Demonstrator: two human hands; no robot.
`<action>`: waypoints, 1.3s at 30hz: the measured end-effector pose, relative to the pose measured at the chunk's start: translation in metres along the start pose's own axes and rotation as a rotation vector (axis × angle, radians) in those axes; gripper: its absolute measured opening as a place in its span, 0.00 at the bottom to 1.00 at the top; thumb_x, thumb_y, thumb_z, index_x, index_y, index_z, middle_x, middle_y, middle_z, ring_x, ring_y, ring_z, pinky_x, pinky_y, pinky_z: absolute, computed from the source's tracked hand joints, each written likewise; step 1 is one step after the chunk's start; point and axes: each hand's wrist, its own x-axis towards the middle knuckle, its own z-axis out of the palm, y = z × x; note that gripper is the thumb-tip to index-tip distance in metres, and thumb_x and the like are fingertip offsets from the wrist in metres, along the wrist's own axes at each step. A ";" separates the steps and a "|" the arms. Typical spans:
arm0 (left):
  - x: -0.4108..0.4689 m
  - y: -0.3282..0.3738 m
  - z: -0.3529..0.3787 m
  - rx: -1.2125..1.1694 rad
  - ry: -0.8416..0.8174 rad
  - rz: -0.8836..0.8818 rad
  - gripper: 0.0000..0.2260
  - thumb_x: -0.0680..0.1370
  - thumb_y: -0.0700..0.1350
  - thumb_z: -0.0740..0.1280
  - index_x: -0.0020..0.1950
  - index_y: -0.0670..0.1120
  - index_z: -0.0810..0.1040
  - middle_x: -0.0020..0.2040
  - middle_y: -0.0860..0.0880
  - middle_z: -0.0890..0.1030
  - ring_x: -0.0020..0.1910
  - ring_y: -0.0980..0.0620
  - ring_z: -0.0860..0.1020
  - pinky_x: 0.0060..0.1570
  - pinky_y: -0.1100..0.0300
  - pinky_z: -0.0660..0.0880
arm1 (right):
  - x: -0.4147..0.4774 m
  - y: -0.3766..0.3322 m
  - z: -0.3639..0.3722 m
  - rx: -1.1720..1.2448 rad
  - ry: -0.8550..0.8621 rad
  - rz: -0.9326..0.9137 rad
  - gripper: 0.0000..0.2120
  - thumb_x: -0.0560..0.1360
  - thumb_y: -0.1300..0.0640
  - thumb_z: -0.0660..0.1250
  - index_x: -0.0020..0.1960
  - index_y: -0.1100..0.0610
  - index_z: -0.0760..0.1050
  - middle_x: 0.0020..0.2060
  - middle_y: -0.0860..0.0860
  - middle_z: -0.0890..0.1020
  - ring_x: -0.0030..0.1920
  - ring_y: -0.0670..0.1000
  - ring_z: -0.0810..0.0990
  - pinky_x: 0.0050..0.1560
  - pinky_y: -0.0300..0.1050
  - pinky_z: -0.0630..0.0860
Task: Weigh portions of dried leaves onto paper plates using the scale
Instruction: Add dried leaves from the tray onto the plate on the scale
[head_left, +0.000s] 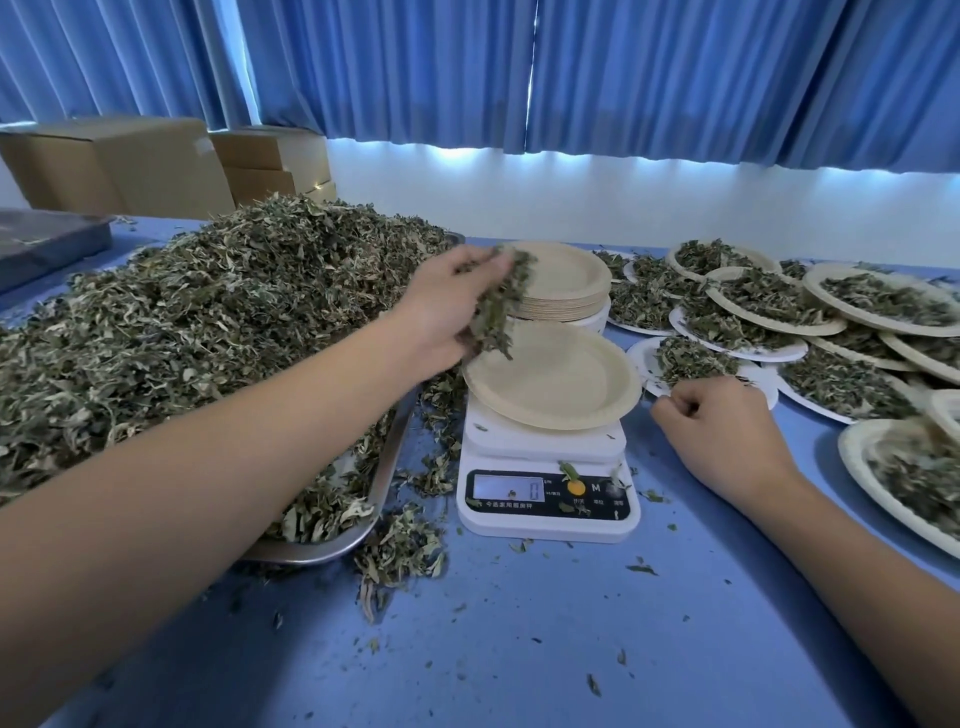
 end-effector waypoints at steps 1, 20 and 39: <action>-0.001 -0.004 0.008 0.107 -0.038 0.049 0.09 0.79 0.45 0.71 0.57 0.43 0.80 0.51 0.45 0.87 0.47 0.49 0.86 0.45 0.54 0.83 | 0.000 0.000 0.000 0.002 0.000 0.000 0.20 0.76 0.61 0.64 0.29 0.56 0.59 0.23 0.53 0.63 0.27 0.53 0.61 0.33 0.47 0.62; 0.011 0.018 -0.045 1.217 0.036 0.230 0.12 0.83 0.53 0.63 0.56 0.50 0.83 0.47 0.48 0.84 0.41 0.52 0.79 0.46 0.59 0.74 | 0.001 0.003 -0.001 0.042 -0.014 -0.014 0.22 0.77 0.60 0.65 0.29 0.54 0.58 0.22 0.50 0.62 0.26 0.51 0.60 0.32 0.46 0.63; -0.007 0.009 -0.060 1.662 0.331 0.052 0.07 0.76 0.38 0.70 0.45 0.50 0.81 0.45 0.46 0.80 0.46 0.40 0.79 0.44 0.50 0.74 | 0.001 0.004 0.000 0.050 -0.001 -0.029 0.20 0.76 0.60 0.65 0.28 0.56 0.60 0.22 0.52 0.63 0.26 0.51 0.61 0.32 0.46 0.63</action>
